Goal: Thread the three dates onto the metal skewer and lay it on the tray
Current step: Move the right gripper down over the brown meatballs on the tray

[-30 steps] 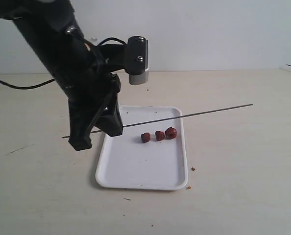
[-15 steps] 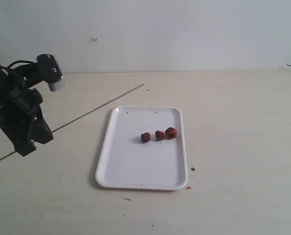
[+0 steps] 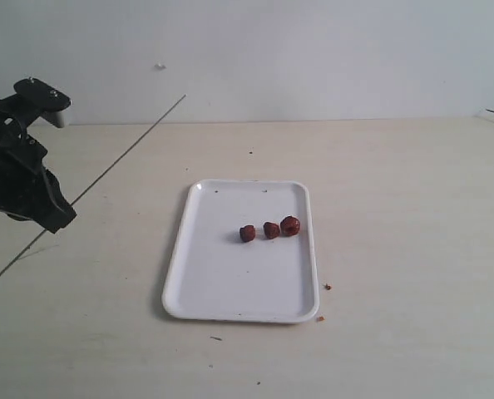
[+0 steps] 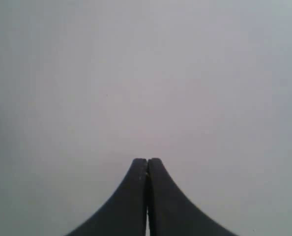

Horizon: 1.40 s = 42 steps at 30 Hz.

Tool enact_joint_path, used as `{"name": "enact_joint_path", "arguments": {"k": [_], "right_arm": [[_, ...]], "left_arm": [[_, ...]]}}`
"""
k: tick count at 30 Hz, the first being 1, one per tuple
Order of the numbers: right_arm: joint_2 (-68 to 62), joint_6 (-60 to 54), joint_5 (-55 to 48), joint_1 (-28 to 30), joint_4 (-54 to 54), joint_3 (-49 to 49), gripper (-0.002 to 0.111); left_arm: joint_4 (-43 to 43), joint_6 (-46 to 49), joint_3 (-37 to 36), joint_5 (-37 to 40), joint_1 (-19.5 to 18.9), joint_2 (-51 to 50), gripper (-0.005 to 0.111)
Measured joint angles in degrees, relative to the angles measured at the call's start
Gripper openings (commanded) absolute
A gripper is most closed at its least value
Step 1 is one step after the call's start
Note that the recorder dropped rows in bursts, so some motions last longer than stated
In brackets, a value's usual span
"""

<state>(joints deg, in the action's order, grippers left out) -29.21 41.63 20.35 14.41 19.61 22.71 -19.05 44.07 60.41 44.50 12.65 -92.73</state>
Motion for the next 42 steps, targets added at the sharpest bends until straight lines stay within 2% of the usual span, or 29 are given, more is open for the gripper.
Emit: {"name": "enact_joint_path", "arguments": {"k": [5, 7, 10, 12, 15, 18, 23, 24, 26, 29, 34, 42], "right_arm": [[-21.2, 1.0, -6.1, 0.0, 10.1, 16.4, 0.0], [-30.3, 1.6, -9.7, -1.0, 19.7, 21.7, 0.0], [-42.4, 1.0, -21.5, -4.1, 33.4, 28.0, 0.0], [-48.5, -3.0, -30.8, -6.0, 37.2, 31.0, 0.0], [-56.0, -17.1, -41.7, -9.2, 38.0, 35.6, 0.0], [-61.6, -40.0, -48.1, -14.1, 27.4, 39.9, 0.0], [-67.4, -95.5, -62.6, -22.7, -11.5, 48.0, 0.0], [-68.5, -104.4, -65.8, -23.8, -17.4, 49.3, 0.0], [-71.5, -114.5, -71.8, -26.0, -28.4, 53.5, 0.0], [-76.1, -118.8, -75.8, -28.3, -35.0, 59.8, 0.0], [-84.4, -118.2, -80.4, -31.3, -36.3, 69.3, 0.004], [-97.0, -117.2, -82.1, -36.7, -34.4, 79.2, 0.037]], "left_arm": [[0.0, -1.6, 0.0, 0.0, 0.0, 0.0, 0.0], [-0.1, -1.9, 0.0, 0.0, 0.0, 0.0, 0.0], [-0.1, -2.1, 0.0, 0.0, 0.0, 0.0, 0.0], [-0.1, -2.1, 0.0, 0.0, 0.0, 0.0, 0.0], [-0.1, -2.1, 0.0, 0.0, 0.0, 0.0, 0.0], [0.0, -2.1, 0.0, 0.0, 0.0, 0.0, 0.0], [1.6, -2.9, 0.0, 3.7, 0.0, 0.0, 0.0], [2.2, -4.1, 0.0, 4.9, 0.0, 0.0, 0.0], [3.9, -7.9, 0.0, 5.8, 0.0, 0.0, 0.0], [6.4, -14.6, 0.0, 3.4, 0.0, 0.0, 0.0], [7.6, -18.6, 0.0, -0.8, 0.0, 0.0, 0.0], [8.0, -17.1, 0.0, -1.2, 0.0, 0.0, 0.0]]}}
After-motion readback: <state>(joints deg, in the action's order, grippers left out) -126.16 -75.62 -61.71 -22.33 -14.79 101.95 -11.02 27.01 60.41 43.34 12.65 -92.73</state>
